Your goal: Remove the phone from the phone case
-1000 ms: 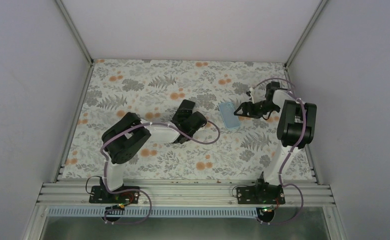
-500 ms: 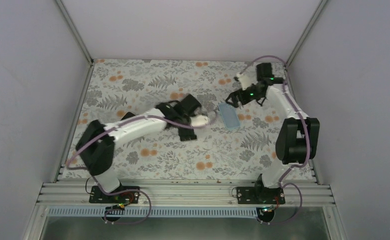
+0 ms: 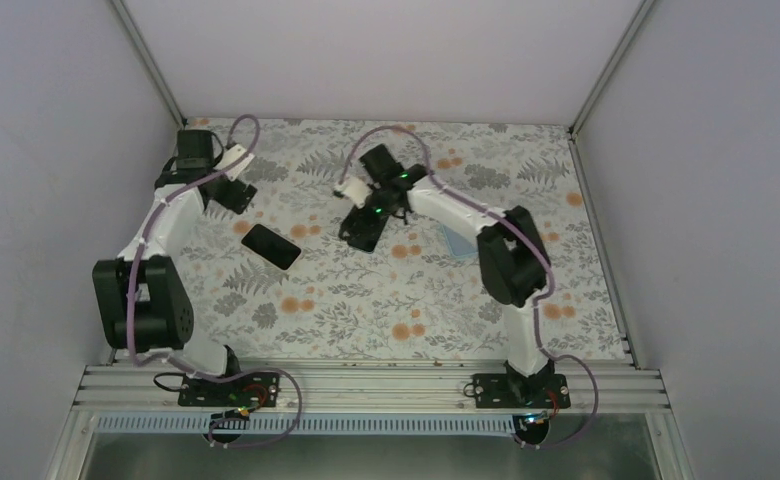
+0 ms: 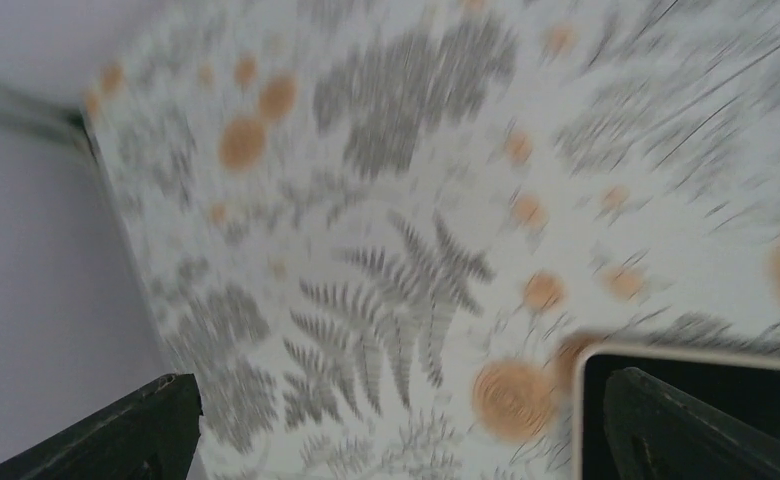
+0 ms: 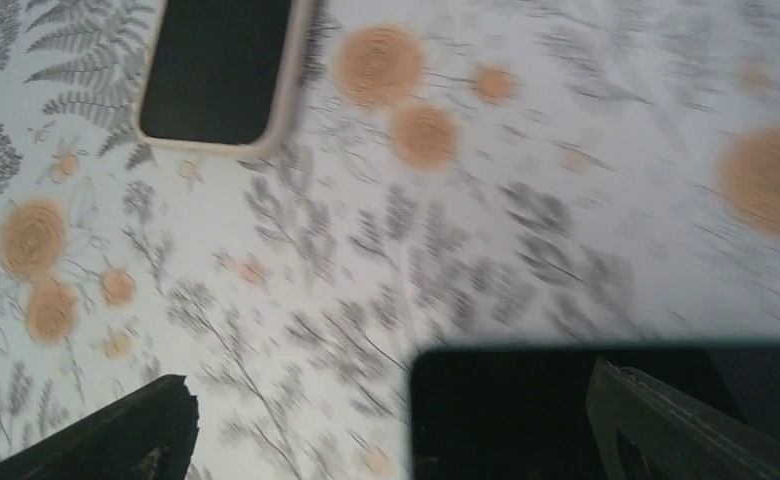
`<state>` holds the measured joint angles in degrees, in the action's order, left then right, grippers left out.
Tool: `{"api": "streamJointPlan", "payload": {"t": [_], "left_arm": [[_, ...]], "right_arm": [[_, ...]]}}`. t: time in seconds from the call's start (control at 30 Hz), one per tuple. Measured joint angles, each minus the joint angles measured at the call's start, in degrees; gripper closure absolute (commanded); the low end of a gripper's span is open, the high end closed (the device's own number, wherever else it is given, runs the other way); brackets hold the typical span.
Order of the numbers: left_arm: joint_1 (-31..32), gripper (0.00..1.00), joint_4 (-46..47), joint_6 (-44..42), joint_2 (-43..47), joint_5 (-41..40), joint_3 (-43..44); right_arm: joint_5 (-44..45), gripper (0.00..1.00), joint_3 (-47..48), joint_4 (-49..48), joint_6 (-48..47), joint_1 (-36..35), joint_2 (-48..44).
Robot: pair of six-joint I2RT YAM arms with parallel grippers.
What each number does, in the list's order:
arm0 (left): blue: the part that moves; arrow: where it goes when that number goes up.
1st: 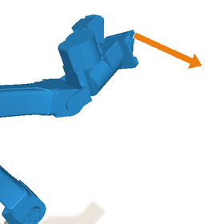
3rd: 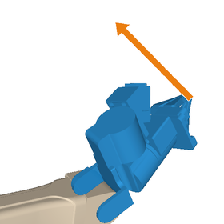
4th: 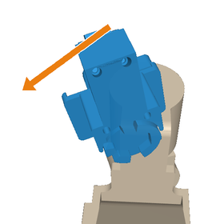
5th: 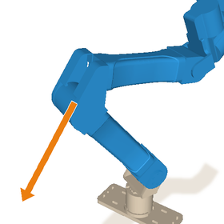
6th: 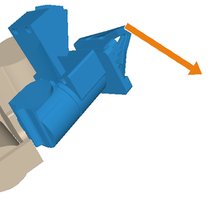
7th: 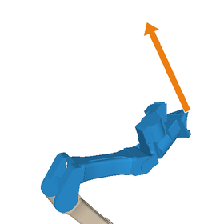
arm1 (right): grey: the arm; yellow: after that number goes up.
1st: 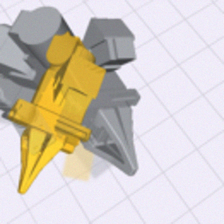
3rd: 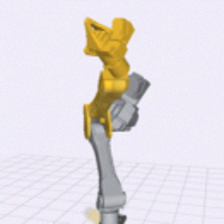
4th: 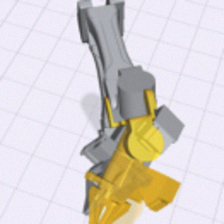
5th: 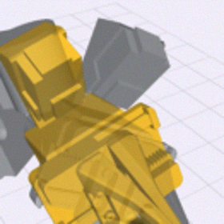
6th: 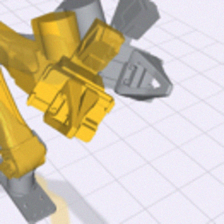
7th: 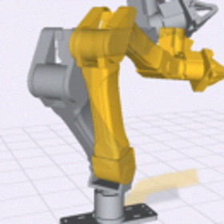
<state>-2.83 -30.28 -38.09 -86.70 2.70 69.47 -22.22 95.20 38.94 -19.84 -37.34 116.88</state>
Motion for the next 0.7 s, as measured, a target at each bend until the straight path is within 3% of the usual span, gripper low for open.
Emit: {"api": "streamJointPlan", "payload": {"t": [0.13,0.33,0.7], "left_arm": [[-6.75,0.0,1.57,1.31,-6.14,1.25,-2.8],[-8.94,0.0,4.09,1.95,-9.4,2.4,-8.35],[-9.99,0.0,9.6,4.09,-11.32,3.37,-11.1]], "right_arm": [[1.53,0.0,7.82,-0.81,2.34,-7.34,7.61],[3.8,0.0,34.56,0.9,6.08,-14.32,26.27],[8.07,0.0,37.05,0.63,11.3,-15.43,32.37]]}}
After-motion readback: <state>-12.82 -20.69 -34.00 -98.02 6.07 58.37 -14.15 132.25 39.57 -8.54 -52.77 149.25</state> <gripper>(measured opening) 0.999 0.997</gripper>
